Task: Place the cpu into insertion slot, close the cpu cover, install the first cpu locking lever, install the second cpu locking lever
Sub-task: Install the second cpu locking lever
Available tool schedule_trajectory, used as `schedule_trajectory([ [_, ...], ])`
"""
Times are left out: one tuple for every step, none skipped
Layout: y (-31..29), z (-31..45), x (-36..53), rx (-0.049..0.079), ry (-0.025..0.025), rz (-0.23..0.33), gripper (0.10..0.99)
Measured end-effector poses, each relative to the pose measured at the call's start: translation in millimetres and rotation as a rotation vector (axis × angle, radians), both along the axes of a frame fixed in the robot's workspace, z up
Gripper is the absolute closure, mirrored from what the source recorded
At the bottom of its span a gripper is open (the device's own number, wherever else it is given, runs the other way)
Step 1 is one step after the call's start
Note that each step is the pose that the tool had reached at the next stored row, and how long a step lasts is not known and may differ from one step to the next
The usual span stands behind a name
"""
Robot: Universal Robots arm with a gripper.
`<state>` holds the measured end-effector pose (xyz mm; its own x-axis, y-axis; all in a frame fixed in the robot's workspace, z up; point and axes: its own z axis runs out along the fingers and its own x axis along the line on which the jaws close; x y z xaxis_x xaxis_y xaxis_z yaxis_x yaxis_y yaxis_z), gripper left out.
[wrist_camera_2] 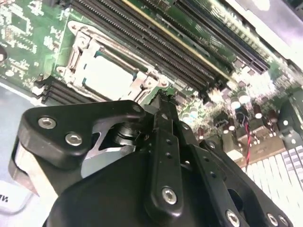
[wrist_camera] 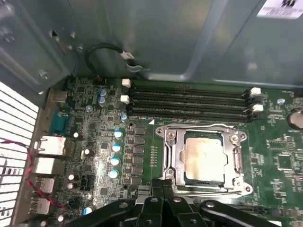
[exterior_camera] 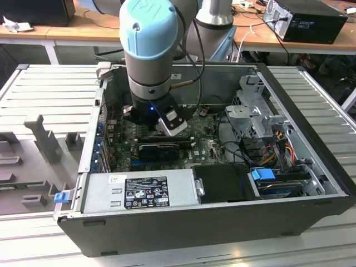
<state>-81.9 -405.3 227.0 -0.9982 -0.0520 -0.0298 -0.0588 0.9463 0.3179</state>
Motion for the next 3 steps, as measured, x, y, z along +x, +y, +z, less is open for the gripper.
schedule_trajectory([
  [0.0, 2.0, 0.0, 0.000, 0.0001, 0.000, 0.980],
  [0.0, 3.6, 0.0, 0.000, 0.0001, 0.000, 0.980],
  [0.0, 4.8, 0.0, 0.000, 0.0001, 0.000, 0.980],
])
